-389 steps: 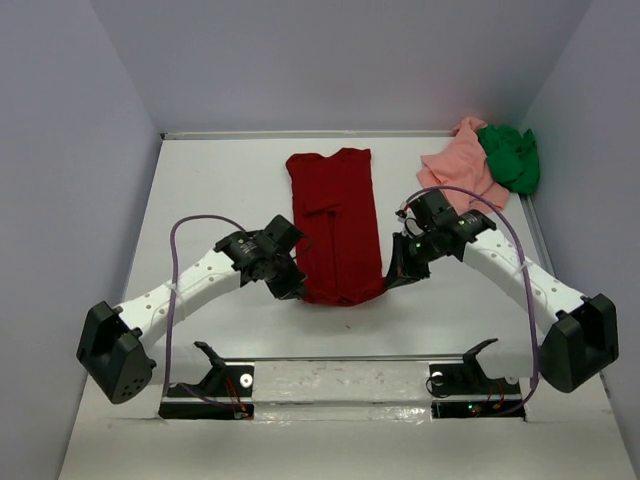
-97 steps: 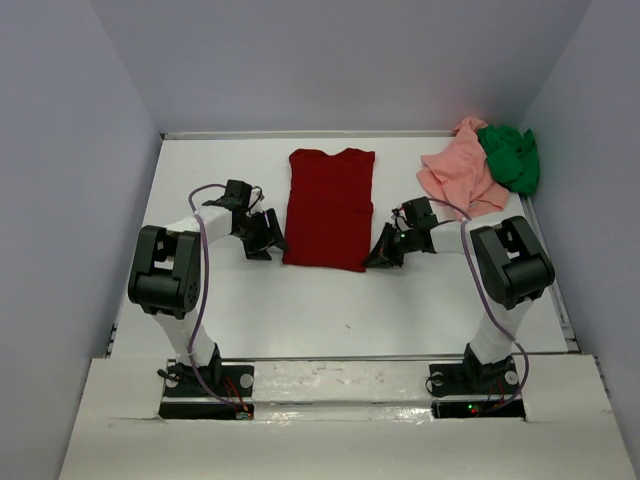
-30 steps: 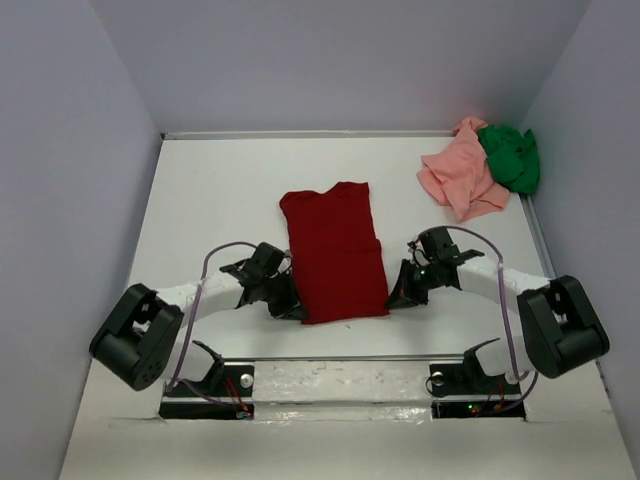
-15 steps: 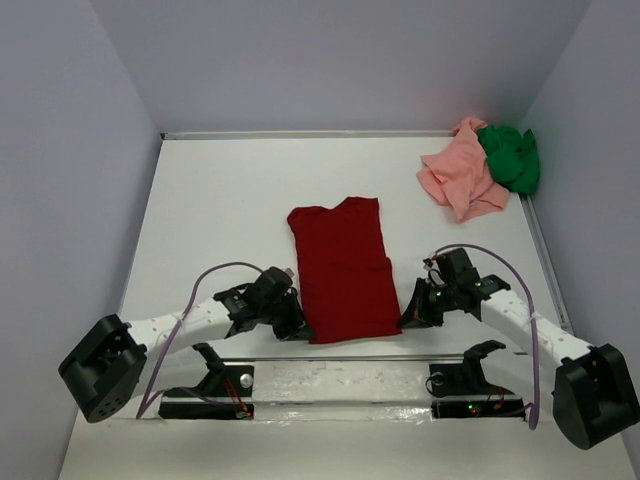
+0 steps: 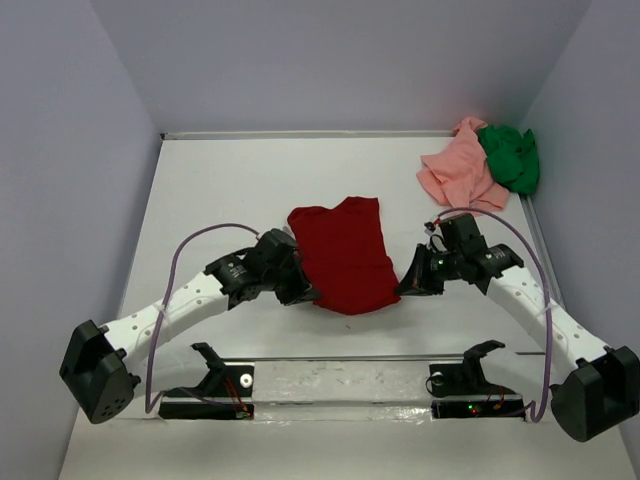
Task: Fold and stack the t-shirts
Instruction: Fold the long partially folded tshirt into a neat square
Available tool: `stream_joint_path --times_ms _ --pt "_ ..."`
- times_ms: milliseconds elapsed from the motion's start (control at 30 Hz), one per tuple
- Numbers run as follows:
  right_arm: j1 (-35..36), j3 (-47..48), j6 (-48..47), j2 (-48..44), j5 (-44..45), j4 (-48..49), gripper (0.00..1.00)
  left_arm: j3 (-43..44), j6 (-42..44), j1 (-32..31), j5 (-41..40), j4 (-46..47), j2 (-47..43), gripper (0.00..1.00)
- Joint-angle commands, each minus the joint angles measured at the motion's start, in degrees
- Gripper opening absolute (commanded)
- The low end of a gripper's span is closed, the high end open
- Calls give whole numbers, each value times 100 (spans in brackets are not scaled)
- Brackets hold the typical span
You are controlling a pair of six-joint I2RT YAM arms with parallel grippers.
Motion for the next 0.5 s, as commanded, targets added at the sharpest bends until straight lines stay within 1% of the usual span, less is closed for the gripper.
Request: stream_joint_path --times_ms 0,233,333,467 --pt "48 640 -135 133 133 -259 0 406 231 250 -310 -712 -86 0" --pt "48 1335 -267 607 186 -329 0 767 644 857 -310 -1100 -78 0" --pt "48 1564 -337 888 212 -347 0 855 837 1217 -222 -1161 -78 0" --pt "48 2020 -478 1266 212 -347 0 1144 1145 1543 -178 -1249 159 0"
